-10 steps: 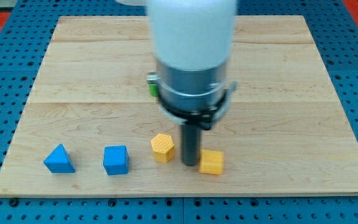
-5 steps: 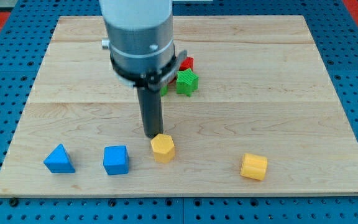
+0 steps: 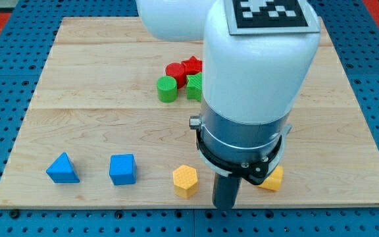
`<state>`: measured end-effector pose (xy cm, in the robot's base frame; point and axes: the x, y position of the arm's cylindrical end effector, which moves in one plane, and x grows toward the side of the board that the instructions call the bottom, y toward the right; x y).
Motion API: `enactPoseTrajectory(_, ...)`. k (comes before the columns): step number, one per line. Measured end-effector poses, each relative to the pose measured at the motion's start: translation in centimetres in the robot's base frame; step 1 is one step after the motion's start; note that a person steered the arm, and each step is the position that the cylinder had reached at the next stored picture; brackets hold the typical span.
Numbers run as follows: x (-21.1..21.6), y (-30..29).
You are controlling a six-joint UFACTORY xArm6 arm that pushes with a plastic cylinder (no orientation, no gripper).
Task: Move the yellow hexagon closer to the blue cube
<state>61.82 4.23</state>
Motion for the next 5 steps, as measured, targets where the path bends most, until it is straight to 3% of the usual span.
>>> enactPoseTrajectory(1, -0.2, -4.3)
enactPoseTrajectory(3, -0.2, -6.0)
enactPoseTrajectory(5, -0.6, -11.7)
